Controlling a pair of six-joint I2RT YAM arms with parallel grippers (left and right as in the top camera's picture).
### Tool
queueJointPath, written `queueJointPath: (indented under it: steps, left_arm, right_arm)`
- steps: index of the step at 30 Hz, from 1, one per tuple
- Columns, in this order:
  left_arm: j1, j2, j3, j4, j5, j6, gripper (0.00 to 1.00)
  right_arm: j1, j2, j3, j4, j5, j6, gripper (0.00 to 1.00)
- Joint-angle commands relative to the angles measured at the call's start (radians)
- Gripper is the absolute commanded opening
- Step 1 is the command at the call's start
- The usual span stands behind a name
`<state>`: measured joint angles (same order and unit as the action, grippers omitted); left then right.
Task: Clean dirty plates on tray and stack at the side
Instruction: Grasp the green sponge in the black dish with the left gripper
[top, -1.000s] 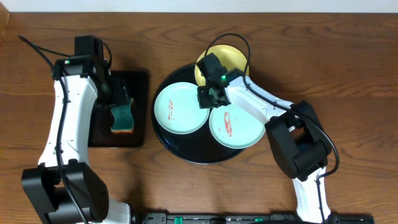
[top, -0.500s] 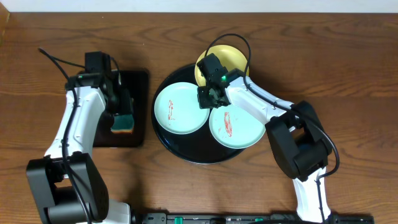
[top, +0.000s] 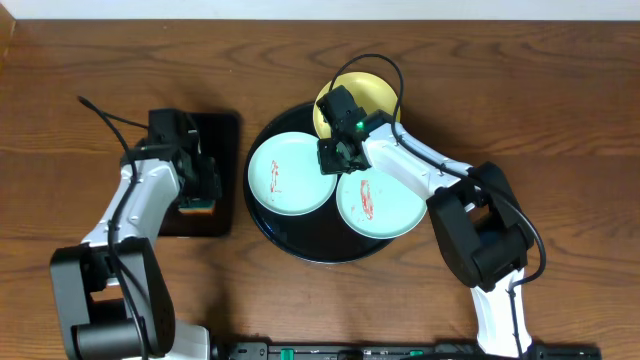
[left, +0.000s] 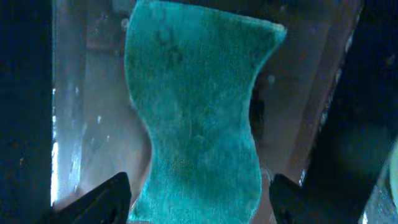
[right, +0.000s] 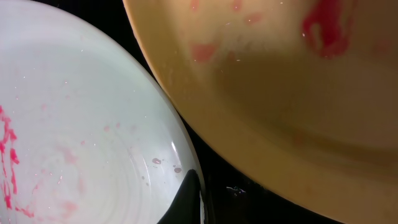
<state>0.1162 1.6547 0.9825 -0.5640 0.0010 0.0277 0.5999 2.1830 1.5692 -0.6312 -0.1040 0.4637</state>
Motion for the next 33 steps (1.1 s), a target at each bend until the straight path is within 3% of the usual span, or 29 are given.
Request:
queueJointPath:
  steps: [1,5,14,27,33]
  left_arm:
    - [0.003,-0.006,-0.043,0.068,-0.009,0.006,0.75]
    - [0.003,-0.002,-0.077,0.151,-0.009,0.006,0.75]
    - [0.003,0.105,-0.070,0.171,-0.008,0.005,0.77]
    - [0.003,0.111,0.149,-0.074,-0.008,-0.042,0.73]
    - [0.003,0.144,0.155,-0.087,0.059,-0.048,0.69]
  right_arm:
    - [0.011,0.023,-0.036,-0.016,0.013,0.010,0.02]
    - [0.011,0.023,-0.036,-0.017,0.013,0.010,0.02]
    - [0.011,0.023,-0.036,-0.019,0.013,0.010,0.03]
    - [0.011,0.023,-0.036,-0.019,0.013,0.010,0.04]
    - [0.011,0.023,-0.036,-0.020,0.013,0.010,0.05]
